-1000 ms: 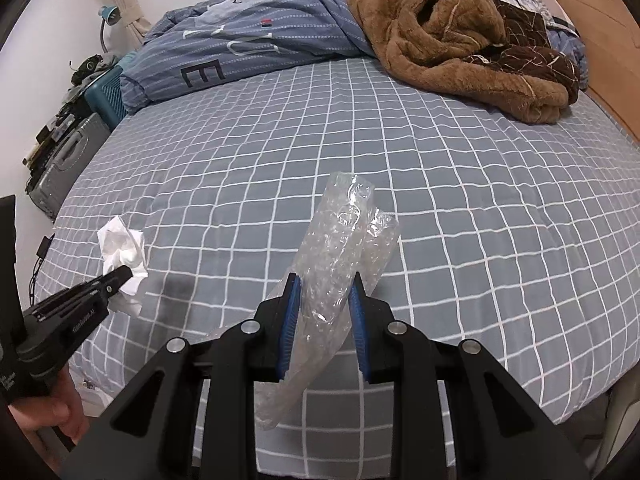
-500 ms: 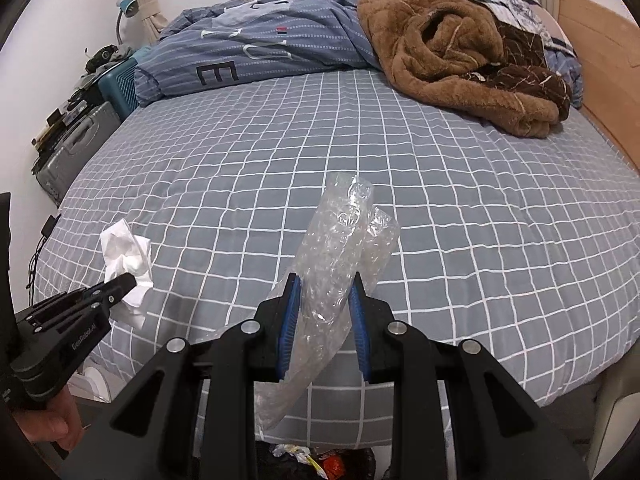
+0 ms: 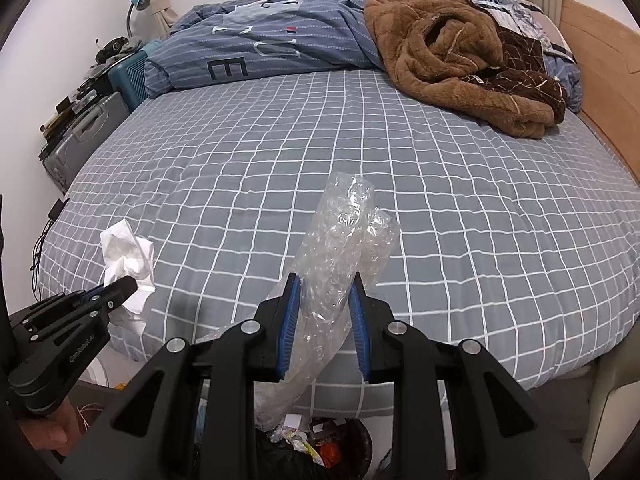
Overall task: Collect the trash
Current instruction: 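Carry the bubble wrap and white tissue with both tools down toward the floor bin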
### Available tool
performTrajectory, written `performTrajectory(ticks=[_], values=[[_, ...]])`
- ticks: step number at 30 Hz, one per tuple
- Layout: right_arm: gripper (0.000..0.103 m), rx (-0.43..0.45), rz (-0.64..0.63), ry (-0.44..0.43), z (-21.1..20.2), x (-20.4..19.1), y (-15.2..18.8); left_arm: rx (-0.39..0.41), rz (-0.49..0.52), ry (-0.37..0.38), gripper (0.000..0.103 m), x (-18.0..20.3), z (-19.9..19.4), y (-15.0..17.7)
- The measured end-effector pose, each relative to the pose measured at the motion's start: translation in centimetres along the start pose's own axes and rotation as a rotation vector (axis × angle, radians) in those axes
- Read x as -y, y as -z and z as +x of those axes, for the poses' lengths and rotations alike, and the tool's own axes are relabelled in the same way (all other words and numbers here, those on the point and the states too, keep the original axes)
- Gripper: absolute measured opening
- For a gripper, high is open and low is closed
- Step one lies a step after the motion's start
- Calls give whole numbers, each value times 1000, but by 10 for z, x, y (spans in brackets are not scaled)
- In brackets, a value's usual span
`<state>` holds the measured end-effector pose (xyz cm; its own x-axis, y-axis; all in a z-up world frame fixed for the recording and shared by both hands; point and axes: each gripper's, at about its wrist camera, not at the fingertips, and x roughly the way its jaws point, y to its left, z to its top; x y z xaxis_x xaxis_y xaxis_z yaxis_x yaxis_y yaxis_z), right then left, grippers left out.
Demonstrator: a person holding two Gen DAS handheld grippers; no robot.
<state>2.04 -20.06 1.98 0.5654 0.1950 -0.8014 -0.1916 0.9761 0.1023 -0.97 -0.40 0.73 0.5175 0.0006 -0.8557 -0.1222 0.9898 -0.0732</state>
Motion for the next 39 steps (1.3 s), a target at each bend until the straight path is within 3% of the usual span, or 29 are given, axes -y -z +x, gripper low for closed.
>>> performTrajectory(ticks=[20,39], values=[[24,10,-29,-3,-47,-12,56,36,29,3,6,1,-56,44],[24,-52,-4,-12,-42,-11,117,-10,45,23,6,16,-51,114]])
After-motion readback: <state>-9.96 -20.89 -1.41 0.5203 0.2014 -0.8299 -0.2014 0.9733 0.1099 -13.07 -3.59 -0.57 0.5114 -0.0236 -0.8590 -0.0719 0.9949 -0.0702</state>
